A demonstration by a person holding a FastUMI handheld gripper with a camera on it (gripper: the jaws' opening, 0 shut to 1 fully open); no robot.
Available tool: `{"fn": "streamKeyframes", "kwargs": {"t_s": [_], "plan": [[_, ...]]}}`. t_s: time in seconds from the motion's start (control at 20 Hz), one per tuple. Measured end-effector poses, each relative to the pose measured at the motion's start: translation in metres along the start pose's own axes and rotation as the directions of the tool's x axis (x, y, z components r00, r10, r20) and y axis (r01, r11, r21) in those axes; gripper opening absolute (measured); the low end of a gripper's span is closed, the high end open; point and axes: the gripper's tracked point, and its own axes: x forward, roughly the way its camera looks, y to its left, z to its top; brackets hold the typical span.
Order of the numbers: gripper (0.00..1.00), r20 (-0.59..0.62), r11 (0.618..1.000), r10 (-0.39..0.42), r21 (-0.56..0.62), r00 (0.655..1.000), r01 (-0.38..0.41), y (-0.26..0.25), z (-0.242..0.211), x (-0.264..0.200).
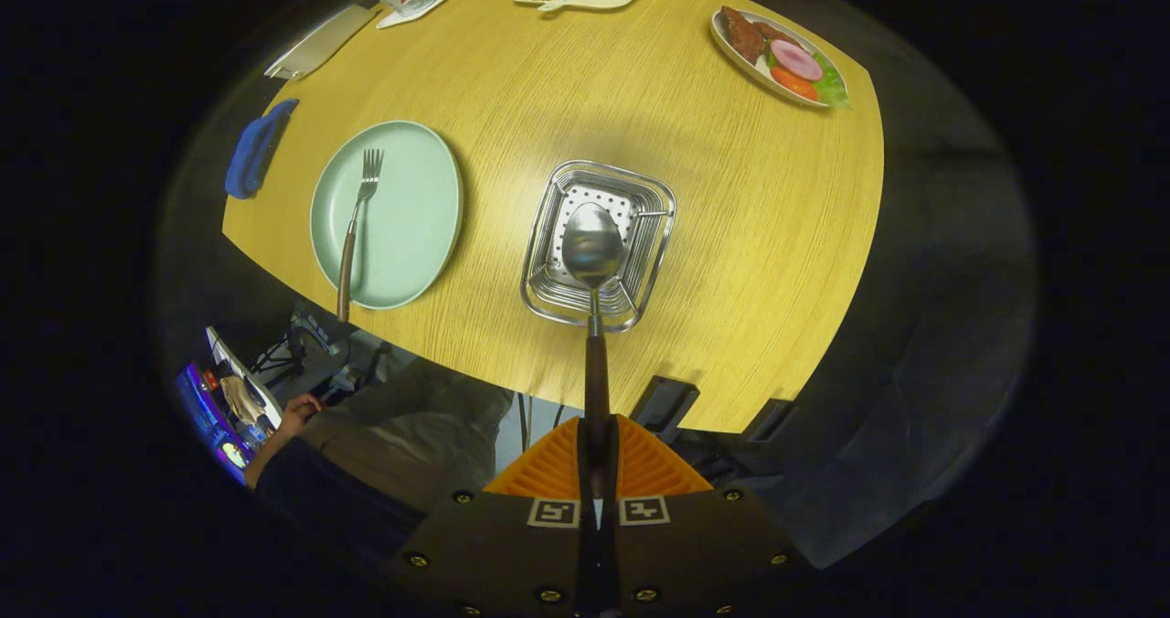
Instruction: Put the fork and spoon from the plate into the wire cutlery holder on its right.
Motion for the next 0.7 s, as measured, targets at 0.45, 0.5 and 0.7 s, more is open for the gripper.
{"fn": "streamKeyframes", "kwargs": {"t_s": [0.45, 0.5, 0.7], "plan": [[0.06, -0.07, 0.999, 0.034, 0.024, 0.997, -0.033, 0.002, 0.02, 0.006], [0.06, -0.063, 0.999, 0.034, 0.028, 0.997, -0.032, 0.001, 0.021, 0.007], [0.11, -0.025, 0.999, 0.027, 0.042, 0.999, -0.026, -0.004, 0.028, -0.002]]}}
